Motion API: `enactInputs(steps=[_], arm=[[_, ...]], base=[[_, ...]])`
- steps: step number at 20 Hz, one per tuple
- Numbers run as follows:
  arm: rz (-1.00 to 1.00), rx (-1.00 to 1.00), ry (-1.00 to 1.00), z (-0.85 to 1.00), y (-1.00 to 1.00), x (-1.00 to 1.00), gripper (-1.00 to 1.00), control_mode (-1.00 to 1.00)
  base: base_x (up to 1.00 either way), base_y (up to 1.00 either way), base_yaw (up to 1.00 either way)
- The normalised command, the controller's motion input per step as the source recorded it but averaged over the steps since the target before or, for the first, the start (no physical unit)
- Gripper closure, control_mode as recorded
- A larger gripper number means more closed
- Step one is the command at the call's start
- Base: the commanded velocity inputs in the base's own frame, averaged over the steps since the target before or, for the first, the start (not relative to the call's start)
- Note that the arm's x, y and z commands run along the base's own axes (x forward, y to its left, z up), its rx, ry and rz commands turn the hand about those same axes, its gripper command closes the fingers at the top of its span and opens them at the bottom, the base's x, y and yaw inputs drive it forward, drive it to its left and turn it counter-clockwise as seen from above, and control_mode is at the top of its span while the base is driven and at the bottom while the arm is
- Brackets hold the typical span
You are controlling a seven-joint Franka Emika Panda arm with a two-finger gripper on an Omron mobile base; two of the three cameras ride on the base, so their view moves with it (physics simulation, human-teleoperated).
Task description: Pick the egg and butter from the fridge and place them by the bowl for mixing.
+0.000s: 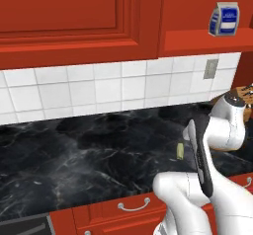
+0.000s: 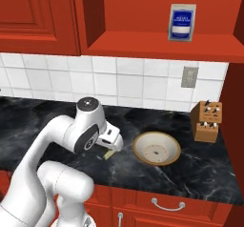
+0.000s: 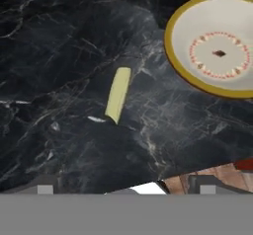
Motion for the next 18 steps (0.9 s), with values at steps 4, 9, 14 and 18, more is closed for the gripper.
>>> enactInputs(steps=[4, 9, 14, 18], arm=[[0.18, -0.03, -0.03, 0.96, 0.14, -0.92, -1.00, -1.00], [0.14, -0.05, -0.01, 0.90, 0.34, -0.69, -1.00, -1.00], [0.01, -0.03, 0.00, 0.97, 0.16, -0.68, -1.00, -1.00], [0.00, -0.02, 0.00, 0.97, 0.24, -0.68, -1.00, -1.00]], base=[[0.00, 0.00, 0.00], [0.00, 0.00, 0.00], [0.00, 0.00, 0.00], [0.00, 0.00, 0.00]])
